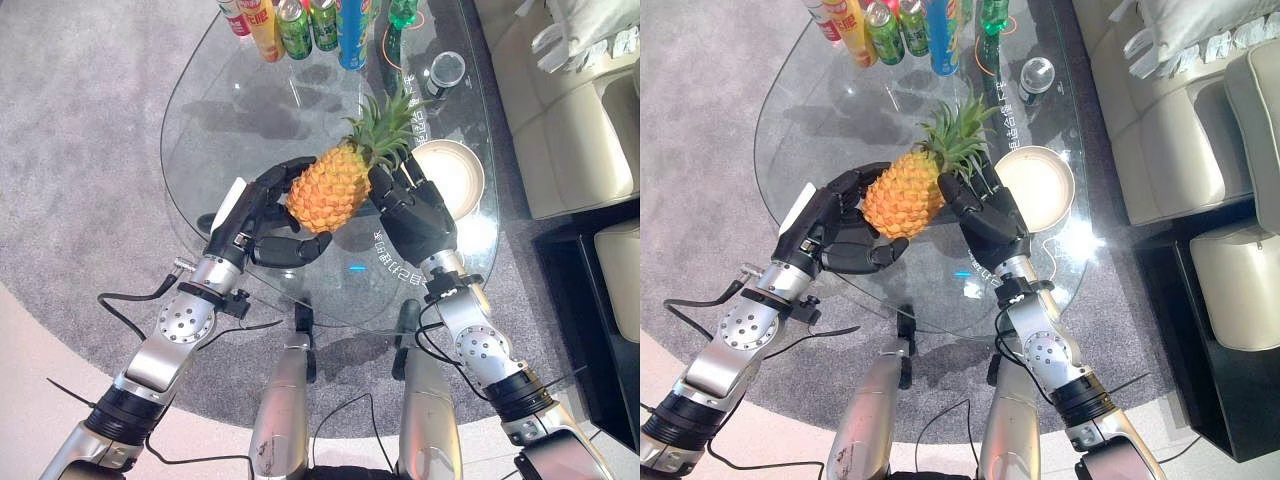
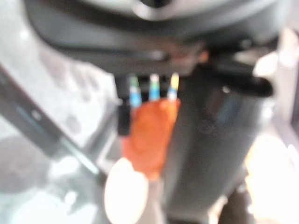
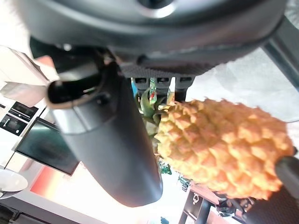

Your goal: Pick up the fruit to the plate

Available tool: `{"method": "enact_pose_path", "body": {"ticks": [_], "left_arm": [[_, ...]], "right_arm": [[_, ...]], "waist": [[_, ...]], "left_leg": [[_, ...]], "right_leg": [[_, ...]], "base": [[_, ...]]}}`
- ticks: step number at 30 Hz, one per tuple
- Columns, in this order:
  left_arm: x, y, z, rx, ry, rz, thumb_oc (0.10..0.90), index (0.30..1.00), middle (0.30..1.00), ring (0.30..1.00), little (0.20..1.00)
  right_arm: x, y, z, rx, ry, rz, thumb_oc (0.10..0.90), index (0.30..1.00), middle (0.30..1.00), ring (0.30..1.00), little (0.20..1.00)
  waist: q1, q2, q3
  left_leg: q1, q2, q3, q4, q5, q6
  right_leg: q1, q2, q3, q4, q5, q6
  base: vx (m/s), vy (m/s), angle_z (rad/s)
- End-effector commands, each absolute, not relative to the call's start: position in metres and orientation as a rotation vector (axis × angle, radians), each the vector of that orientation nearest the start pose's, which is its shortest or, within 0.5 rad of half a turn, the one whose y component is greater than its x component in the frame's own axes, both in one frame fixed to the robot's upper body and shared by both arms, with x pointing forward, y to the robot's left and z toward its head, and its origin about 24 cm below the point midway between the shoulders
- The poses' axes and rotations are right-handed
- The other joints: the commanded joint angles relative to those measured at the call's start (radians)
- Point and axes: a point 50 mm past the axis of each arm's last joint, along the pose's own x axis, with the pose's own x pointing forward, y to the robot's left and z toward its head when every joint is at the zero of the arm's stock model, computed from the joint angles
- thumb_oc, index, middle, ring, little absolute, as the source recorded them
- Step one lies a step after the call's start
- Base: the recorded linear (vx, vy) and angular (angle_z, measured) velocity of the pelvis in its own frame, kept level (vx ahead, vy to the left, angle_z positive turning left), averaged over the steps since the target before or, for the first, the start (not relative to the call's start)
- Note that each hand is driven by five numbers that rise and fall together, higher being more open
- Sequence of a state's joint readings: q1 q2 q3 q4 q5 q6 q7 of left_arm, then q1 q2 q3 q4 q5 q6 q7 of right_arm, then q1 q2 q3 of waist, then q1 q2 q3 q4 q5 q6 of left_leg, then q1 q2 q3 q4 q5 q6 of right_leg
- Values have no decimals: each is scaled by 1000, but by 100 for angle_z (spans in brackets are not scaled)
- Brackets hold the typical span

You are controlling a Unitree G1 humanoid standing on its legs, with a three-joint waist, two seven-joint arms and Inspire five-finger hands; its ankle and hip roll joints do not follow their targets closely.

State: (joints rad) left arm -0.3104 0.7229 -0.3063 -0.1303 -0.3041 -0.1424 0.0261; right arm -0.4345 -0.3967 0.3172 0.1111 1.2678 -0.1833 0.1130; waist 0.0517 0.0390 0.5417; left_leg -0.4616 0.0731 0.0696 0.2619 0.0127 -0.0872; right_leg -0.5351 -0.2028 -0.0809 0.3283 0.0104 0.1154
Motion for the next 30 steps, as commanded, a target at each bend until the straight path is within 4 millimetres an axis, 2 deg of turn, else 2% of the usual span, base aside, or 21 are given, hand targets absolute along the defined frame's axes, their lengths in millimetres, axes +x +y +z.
{"method": "enact_pose_path", "body": {"ticks": [1,7,12,15,27,28,29,30], "left_arm": [[263,143,210,373,-699,-548,100,300,300,300,200],[263,139,207,395,-668,-633,100,300,300,300,200],[258,127,206,423,-645,-800,100,300,300,300,200],[258,121,205,432,-635,-838,100,300,300,300,200],[261,115,203,428,-610,-856,100,300,300,300,200],[261,115,203,426,-608,-855,100,300,300,300,200],[262,115,202,425,-606,-854,100,300,300,300,200],[262,116,202,424,-605,-853,100,300,300,300,200]], "right_arm": [[314,-133,205,817,-543,606,800,900,900,900,900],[320,-143,205,833,-552,566,800,900,900,900,900],[327,-151,206,839,-543,537,800,900,900,900,900],[329,-152,206,847,-539,531,800,900,900,900,900],[333,-153,205,870,-531,532,800,900,900,900,900],[333,-152,205,869,-535,534,375,535,535,535,475],[332,-152,206,868,-539,537,136,331,331,331,236],[332,-152,207,868,-543,539,100,300,300,300,200]], "waist": [[-26,21,-22],[-29,29,-22],[-34,39,-22],[-37,42,-22],[-41,48,-22],[-41,49,-22],[-41,49,-22],[-41,50,-22]], "left_leg": [[-35,-162,65,93,-103,77],[-38,-163,67,93,-106,78],[-43,-163,73,93,-106,78],[-44,-164,73,93,-107,79],[-49,-168,71,82,-100,81],[-50,-168,71,82,-100,81],[-49,-168,71,80,-99,81],[-49,-168,70,79,-99,81]], "right_leg": [[66,109,-107,-48,-47,-51],[60,106,-102,-48,-45,-49],[52,102,-98,-49,-40,-47],[50,101,-96,-50,-38,-46],[43,103,-88,-61,-31,-45],[42,103,-88,-61,-31,-45],[42,103,-88,-61,-31,-45],[42,103,-88,-62,-31,-45]], "base": [[0,0,0],[1,5,0],[0,7,0],[0,0,0],[0,0,0],[0,0,0],[0,0,0],[0,0,0]]}}
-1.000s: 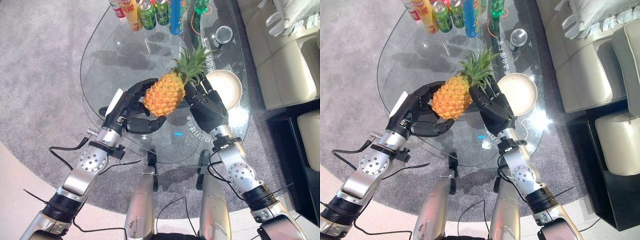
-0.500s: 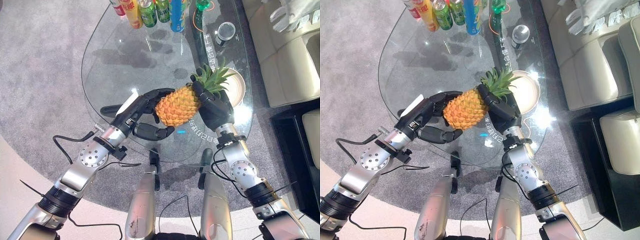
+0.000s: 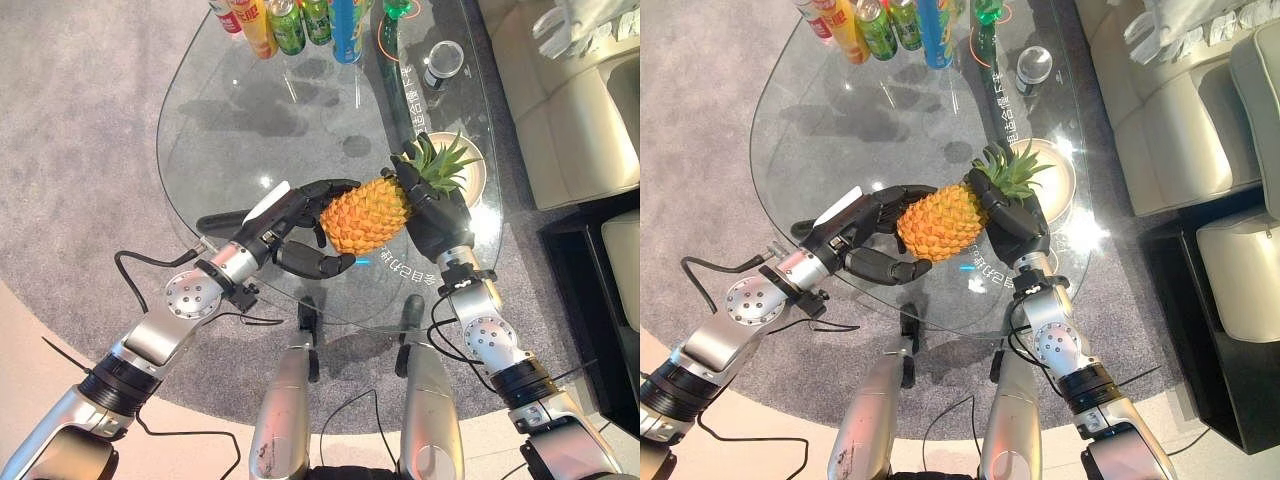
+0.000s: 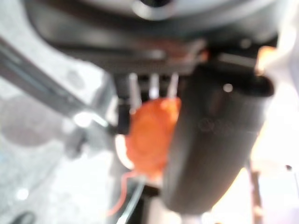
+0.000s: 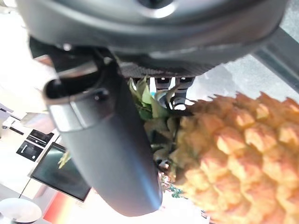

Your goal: Pick up the fruit to the plate

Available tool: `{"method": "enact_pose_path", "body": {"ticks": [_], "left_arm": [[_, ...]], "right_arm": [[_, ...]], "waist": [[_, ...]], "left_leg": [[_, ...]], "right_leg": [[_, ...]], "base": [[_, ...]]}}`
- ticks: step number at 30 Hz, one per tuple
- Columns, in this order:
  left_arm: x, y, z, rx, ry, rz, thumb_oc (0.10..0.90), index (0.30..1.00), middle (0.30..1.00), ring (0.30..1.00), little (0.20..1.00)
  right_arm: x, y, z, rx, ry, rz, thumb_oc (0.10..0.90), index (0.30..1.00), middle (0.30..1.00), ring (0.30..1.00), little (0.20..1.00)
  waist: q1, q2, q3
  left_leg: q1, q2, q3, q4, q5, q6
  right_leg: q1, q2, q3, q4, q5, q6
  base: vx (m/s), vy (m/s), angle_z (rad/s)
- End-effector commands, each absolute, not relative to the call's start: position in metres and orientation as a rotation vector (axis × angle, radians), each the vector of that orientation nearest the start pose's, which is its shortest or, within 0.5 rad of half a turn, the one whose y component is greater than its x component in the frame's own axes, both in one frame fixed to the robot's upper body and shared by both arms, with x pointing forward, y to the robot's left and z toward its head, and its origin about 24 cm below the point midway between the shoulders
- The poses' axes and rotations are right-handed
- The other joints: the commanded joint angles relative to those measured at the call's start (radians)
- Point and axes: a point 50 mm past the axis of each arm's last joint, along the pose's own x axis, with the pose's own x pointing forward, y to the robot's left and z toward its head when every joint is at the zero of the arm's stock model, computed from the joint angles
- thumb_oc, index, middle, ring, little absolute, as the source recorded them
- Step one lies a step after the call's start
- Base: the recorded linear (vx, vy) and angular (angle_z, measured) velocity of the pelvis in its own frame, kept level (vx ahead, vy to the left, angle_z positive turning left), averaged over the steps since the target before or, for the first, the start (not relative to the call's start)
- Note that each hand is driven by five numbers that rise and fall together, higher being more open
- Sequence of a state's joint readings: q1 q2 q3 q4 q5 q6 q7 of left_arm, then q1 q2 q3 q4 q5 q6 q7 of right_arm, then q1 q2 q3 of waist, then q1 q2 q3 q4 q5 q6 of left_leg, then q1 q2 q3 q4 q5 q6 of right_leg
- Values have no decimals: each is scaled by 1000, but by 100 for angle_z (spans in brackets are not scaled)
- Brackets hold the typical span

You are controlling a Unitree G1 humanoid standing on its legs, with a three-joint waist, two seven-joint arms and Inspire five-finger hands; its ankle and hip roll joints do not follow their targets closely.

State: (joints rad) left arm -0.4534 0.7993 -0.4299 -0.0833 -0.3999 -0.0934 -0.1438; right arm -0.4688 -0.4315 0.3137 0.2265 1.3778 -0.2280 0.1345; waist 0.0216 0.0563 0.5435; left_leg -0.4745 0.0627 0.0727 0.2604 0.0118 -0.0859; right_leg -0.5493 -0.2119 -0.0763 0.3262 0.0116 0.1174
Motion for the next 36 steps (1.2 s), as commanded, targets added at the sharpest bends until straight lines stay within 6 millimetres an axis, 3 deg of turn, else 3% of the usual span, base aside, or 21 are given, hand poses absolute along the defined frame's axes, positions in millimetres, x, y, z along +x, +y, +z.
{"method": "enact_pose_path", "body": {"ticks": [1,14,29,31,32,33,36], "left_arm": [[262,116,202,422,-605,-851,100,300,300,300,200],[261,116,200,405,-596,-835,100,300,300,300,200],[266,122,196,371,-552,-765,100,300,300,300,200],[267,123,195,372,-546,-757,295,467,467,467,395],[267,123,194,373,-544,-753,446,596,596,596,546],[269,124,193,378,-536,-743,800,900,900,900,900],[270,125,193,377,-531,-732,800,900,900,900,900]], "right_arm": [[331,-152,208,869,-555,547,100,300,300,300,200],[316,-153,226,896,-739,548,100,300,300,300,200],[303,-146,234,864,-810,599,100,300,300,300,200],[303,-146,234,860,-812,600,100,300,300,300,200],[303,-147,234,858,-813,599,100,300,300,300,200],[303,-147,235,853,-814,597,100,300,300,300,200],[302,-148,236,848,-814,594,100,300,300,300,200]], "waist": [[-11,33,-23],[-15,37,-23],[-19,37,-23],[-19,37,-23],[-19,36,-23],[-20,35,-23],[-20,33,-23]], "left_leg": [[-36,-159,66,79,-98,80],[-42,-160,67,76,-97,82],[-31,-158,73,65,-91,80],[-30,-158,72,63,-91,80],[-29,-158,72,62,-90,81],[-28,-158,72,62,-89,80],[-29,-156,73,62,-88,80]], "right_leg": [[55,112,-93,-62,-31,-47],[49,114,-88,-65,-30,-46],[57,115,-92,-73,-28,-48],[58,116,-92,-73,-28,-48],[59,116,-93,-74,-28,-48],[60,118,-94,-73,-29,-48],[60,120,-95,-72,-29,-49]], "base": [[0,0,0],[0,0,0],[0,0,0],[0,0,0],[0,0,0],[0,0,0],[0,0,0]]}}
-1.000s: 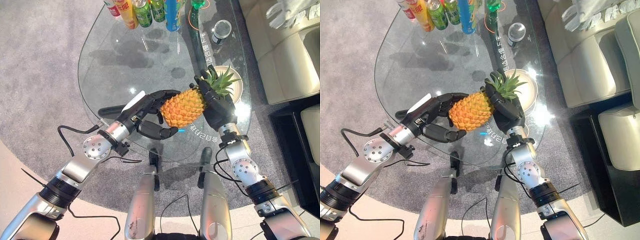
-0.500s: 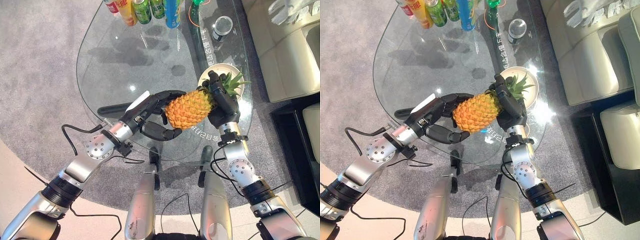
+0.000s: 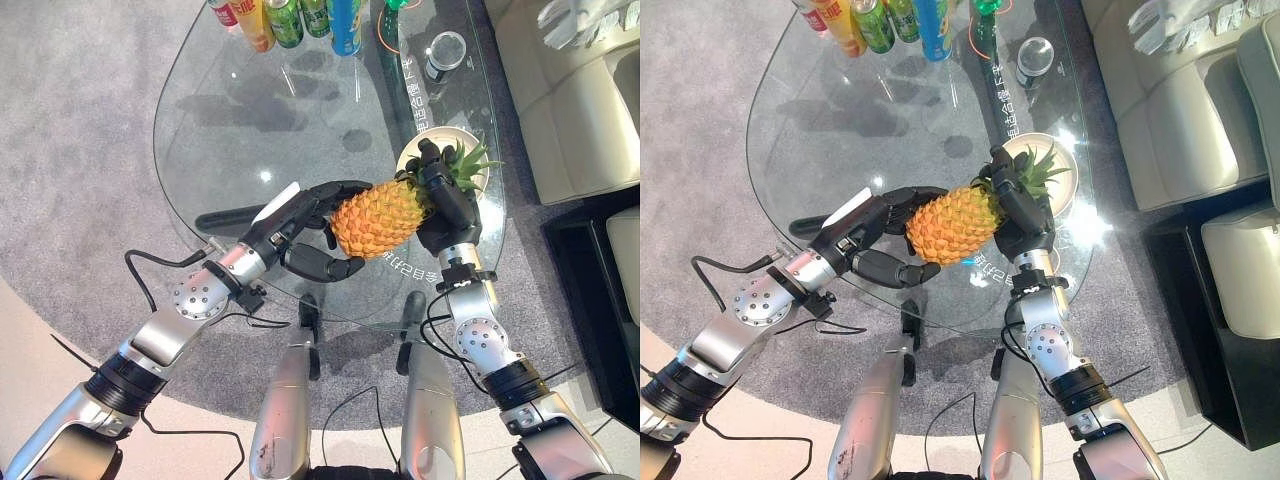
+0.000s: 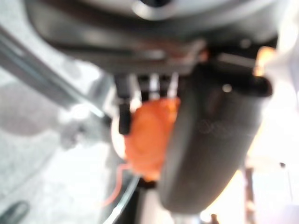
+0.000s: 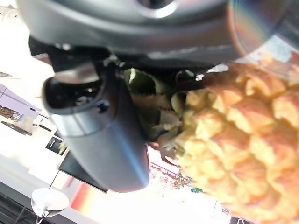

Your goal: Pick up the fruit to the plate

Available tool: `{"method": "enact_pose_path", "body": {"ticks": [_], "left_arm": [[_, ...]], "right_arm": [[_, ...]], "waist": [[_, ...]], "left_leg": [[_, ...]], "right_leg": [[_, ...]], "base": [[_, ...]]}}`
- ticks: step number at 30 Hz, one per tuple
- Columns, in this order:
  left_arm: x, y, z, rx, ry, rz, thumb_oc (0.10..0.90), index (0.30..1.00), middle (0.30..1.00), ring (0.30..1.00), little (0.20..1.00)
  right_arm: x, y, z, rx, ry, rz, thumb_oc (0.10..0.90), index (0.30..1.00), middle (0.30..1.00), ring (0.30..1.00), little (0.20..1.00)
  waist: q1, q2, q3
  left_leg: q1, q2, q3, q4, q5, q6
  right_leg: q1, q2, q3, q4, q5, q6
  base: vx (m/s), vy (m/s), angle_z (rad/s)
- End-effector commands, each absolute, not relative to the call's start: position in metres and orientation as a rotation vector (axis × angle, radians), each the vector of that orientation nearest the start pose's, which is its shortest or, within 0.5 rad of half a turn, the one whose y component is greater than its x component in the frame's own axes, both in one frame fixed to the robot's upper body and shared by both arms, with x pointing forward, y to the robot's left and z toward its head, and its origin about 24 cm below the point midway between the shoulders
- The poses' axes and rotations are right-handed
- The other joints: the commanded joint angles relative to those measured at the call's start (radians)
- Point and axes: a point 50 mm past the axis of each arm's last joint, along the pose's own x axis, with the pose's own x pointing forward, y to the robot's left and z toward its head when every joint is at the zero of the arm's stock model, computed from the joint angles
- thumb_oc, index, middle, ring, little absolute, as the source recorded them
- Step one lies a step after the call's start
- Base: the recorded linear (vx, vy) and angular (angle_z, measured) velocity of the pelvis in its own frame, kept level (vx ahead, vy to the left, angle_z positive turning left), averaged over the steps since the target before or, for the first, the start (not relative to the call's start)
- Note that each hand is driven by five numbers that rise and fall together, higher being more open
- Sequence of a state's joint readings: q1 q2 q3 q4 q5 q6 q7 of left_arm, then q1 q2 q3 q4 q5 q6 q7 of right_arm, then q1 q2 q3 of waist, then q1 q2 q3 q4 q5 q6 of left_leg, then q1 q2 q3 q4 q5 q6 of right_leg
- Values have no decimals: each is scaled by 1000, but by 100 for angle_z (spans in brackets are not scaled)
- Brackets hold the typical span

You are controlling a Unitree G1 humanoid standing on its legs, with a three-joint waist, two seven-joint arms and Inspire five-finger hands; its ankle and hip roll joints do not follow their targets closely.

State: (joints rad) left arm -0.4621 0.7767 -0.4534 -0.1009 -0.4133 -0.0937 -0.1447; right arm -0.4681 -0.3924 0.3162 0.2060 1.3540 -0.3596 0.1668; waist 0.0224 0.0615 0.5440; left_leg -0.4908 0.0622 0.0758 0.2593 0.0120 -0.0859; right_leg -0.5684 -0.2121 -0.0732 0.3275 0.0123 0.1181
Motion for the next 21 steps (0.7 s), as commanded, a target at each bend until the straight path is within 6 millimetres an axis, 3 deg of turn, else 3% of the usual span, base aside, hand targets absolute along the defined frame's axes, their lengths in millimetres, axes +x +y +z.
{"method": "enact_pose_path", "body": {"ticks": [1,16,21], "left_arm": [[270,126,193,372,-527,-725,800,900,900,900,900],[272,131,194,360,-523,-695,800,900,900,900,900],[273,134,194,358,-513,-681,800,900,900,900,900]], "right_arm": [[302,-149,236,844,-814,590,100,300,300,300,200],[302,-151,234,780,-807,556,100,300,300,300,200],[301,-153,238,679,-825,516,100,300,300,300,200]], "waist": [[-21,27,-24],[-23,25,-24],[-23,22,-24]], "left_leg": [[-10,-155,68,61,-88,79],[0,-150,73,52,-83,76],[5,-147,74,52,-83,77]], "right_leg": [[82,120,-99,-74,-30,-50],[90,120,-104,-78,-30,-51],[95,120,-109,-77,-30,-52]], "base": [[0,0,0],[0,0,0],[0,0,0]]}}
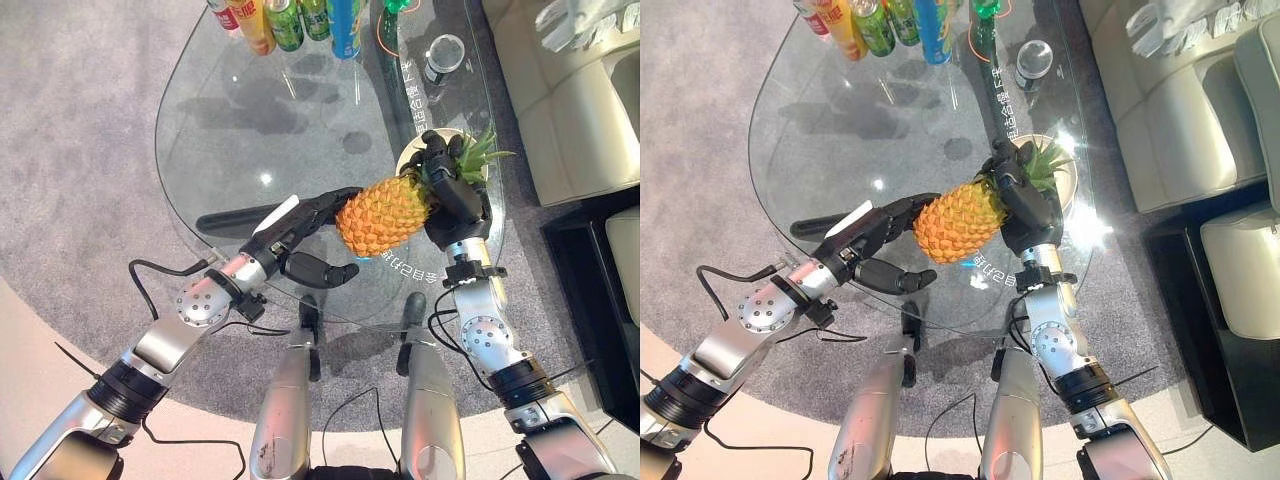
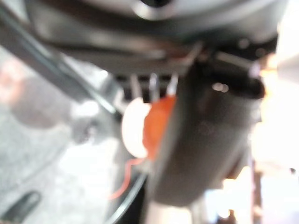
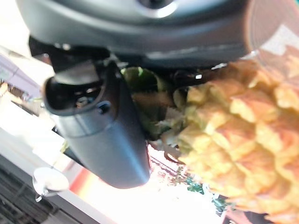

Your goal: Pick up the fruit to the plate

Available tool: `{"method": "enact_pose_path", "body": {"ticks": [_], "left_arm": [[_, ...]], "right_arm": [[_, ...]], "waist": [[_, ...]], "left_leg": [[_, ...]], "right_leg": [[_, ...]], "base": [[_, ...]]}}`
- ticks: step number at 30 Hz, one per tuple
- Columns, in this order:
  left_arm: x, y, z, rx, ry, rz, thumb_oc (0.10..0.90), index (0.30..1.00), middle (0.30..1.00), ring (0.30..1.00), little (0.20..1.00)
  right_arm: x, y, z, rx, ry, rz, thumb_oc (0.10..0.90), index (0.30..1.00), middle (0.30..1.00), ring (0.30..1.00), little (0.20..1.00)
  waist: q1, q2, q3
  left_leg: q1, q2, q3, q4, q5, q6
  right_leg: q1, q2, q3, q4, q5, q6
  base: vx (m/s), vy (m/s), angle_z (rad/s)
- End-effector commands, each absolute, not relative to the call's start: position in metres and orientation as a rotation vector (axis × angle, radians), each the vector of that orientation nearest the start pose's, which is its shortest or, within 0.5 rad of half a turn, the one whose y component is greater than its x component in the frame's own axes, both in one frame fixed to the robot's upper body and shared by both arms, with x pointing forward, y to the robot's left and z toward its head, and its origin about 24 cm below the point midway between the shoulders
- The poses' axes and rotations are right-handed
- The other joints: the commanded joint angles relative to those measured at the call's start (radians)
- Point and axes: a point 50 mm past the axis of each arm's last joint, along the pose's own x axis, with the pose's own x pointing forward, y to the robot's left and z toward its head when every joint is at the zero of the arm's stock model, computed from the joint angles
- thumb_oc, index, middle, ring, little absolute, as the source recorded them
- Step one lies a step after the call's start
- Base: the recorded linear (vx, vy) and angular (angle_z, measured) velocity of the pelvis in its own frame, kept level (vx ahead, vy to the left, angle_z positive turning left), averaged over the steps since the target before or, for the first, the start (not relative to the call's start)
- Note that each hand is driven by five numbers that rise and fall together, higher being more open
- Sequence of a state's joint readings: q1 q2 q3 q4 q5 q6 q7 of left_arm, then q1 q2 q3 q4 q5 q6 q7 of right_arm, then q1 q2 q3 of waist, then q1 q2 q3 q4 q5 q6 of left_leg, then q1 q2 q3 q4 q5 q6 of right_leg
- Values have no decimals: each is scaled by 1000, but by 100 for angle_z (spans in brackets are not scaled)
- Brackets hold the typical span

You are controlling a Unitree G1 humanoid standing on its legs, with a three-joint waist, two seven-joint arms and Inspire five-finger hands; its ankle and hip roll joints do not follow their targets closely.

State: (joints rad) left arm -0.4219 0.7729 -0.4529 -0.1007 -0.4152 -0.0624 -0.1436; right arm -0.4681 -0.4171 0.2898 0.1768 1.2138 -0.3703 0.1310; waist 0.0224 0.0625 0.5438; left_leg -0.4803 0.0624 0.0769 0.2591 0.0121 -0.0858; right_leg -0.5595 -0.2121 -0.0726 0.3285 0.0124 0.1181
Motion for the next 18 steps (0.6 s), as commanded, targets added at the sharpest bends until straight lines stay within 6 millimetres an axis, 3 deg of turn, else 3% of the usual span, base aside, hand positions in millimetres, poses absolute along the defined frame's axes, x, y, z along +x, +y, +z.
{"method": "enact_pose_path", "body": {"ticks": [1,9,14,18], "left_arm": [[273,135,194,358,-509,-669,800,900,900,900,900],[280,149,185,409,-445,-544,800,900,900,900,900],[285,160,177,429,-402,-460,800,900,900,900,900],[293,168,159,420,-304,-367,800,900,900,900,900]], "right_arm": [[299,-153,240,620,-842,501,100,300,300,300,200],[288,-158,258,282,-943,385,100,300,300,300,200],[285,-163,262,190,-971,323,100,300,300,300,200],[287,-167,268,99,-989,249,100,300,300,300,200]], "waist": [[-23,18,-24],[-27,8,-24],[-29,1,-24],[-29,-5,-24]], "left_leg": [[-8,-147,74,53,-84,77],[-22,-143,76,64,-87,78],[-25,-137,79,68,-90,79],[-37,-136,77,74,-90,79]], "right_leg": [[85,122,-110,-78,-32,-53],[69,126,-111,-64,-35,-53],[66,127,-110,-59,-38,-52],[55,128,-111,-55,-38,-51]], "base": [[0,0,0],[0,0,0],[0,0,0],[0,0,0]]}}
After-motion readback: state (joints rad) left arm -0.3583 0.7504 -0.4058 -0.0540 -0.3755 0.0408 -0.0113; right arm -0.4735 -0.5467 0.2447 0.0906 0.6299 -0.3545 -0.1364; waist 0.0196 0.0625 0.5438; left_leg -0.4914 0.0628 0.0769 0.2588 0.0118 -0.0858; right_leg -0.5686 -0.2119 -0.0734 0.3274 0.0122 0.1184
